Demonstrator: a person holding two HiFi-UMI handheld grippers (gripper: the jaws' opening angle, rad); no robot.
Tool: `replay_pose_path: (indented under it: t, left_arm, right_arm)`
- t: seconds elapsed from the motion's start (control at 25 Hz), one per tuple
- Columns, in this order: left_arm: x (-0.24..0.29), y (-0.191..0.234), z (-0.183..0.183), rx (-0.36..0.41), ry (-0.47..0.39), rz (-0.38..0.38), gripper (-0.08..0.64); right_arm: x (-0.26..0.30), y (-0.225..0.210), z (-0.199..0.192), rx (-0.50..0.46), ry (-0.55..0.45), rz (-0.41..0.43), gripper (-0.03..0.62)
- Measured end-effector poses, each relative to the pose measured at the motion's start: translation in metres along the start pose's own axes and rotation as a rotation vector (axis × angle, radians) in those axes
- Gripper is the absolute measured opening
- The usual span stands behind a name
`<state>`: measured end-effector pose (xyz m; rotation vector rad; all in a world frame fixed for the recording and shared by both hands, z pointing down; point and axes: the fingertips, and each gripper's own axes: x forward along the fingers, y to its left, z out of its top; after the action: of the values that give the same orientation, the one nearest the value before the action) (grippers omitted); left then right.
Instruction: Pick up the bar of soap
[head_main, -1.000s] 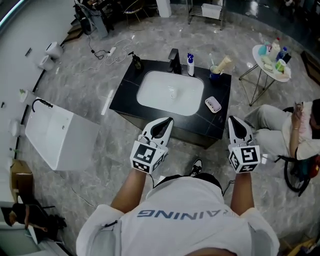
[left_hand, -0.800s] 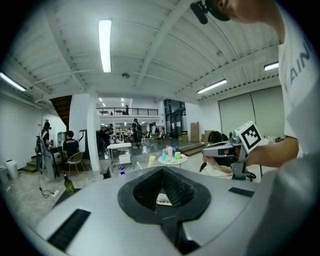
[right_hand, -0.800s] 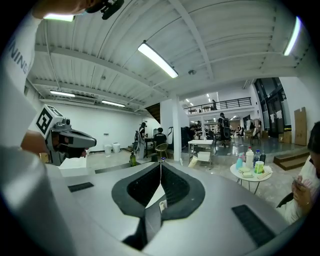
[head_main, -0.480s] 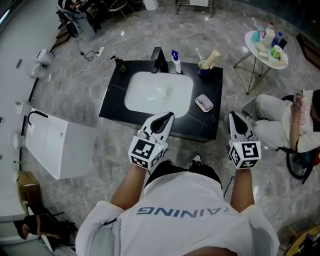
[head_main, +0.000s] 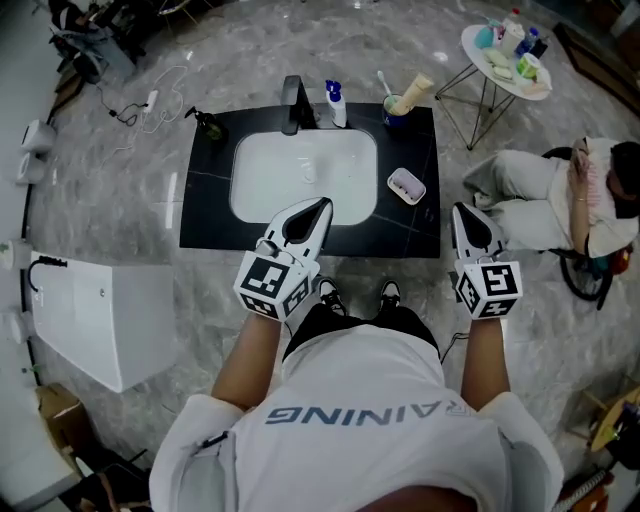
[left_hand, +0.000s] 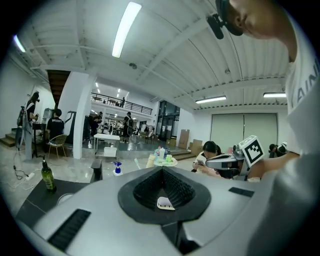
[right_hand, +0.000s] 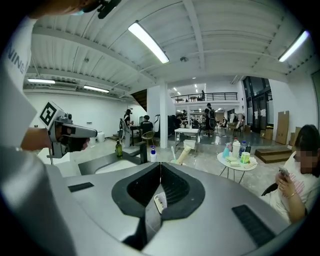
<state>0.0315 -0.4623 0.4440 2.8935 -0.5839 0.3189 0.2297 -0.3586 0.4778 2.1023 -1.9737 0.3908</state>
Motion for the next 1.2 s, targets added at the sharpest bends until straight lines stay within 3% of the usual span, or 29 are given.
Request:
replay_pose_path:
  t: [0.28, 0.52, 0.64, 1.0, 1.2]
  left_arm:
    - [-0.002, 0.034, -0.015, -0.029, 0.022, -0.023, 0.002]
    - [0.009, 0.026, -0.023, -0.055, 0.045, 0.001, 0.002]
    - [0.016, 0.02, -0.034, -0.066, 0.072, 0.019, 0.002]
    - [0.025, 0.033, -0.072, -0.124, 0.158, 0.114, 0.002]
    - [0.026, 0.046, -0.089, -0.145, 0.197, 0.158, 0.002]
  right_arm:
    - [0.028, 0.024, -0.007, -0.044, 0.077, -0.01, 0.017]
    - [0.063, 0.008, -0.041, -0.121, 0.247, 0.032, 0.021]
    - [0.089, 0.0, -0.07, -0.163, 0.353, 0.082, 0.124]
    - [0.161, -0.01, -0.152, -0.273, 0.618, 0.195, 0.188]
    - [0.191, -0.009, -0.189, -0.346, 0.736, 0.217, 0.209]
